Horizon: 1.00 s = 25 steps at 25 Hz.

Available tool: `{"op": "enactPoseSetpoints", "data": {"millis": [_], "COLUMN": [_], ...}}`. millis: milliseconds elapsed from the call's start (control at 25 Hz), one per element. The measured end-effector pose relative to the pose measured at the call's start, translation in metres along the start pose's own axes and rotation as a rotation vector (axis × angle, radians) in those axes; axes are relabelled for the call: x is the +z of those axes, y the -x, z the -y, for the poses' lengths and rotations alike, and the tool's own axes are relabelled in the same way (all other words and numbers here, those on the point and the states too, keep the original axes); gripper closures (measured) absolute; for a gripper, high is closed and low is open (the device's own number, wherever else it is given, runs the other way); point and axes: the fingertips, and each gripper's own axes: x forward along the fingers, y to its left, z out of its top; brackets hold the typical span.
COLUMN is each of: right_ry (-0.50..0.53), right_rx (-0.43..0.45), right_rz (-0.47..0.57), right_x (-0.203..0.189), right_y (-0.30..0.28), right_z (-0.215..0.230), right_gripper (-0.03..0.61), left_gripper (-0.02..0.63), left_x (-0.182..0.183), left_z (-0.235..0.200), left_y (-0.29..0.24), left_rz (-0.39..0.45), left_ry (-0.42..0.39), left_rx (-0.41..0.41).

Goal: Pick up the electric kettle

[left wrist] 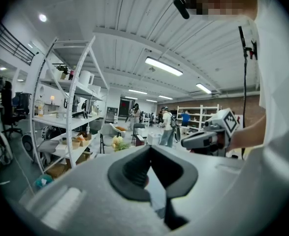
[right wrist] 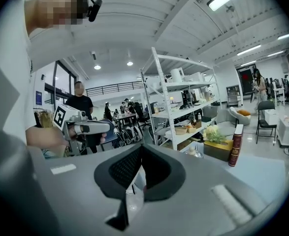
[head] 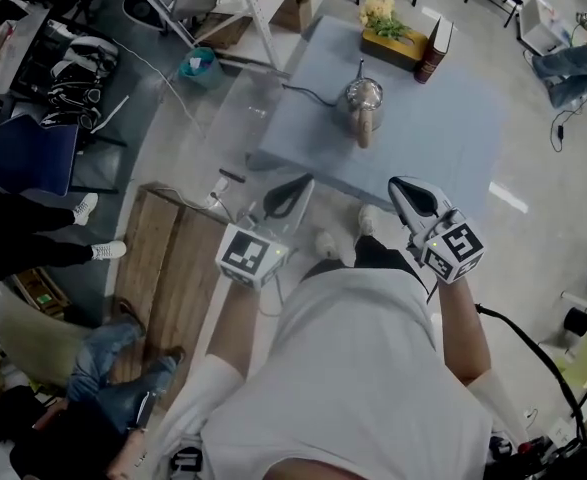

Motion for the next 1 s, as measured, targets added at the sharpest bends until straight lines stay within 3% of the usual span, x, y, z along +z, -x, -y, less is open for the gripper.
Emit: {"op": "enactPoseSetpoints", "data": {"millis": [560, 1000], "right_ry": [-0.016, -0.069], "right_rx": [0.104, 0.189], "right_rz": [-0.088, -0.223], "right_x": [-0.012, -0.063], "right_y": [-0.049, -0.099], "right_z": [0.078, 0.127], "right_gripper": [0.563, 0.525], "left_gripper": [0.611, 0.611], "left_x": [0.000, -0.013], "left_z": [-0.036, -0.065], "left_y": [-0.053, -0.083], "left_rz": [0.004, -0.048], "left_ry": [0.065, 0.113], "left_rx": [0.112, 0.194]}}
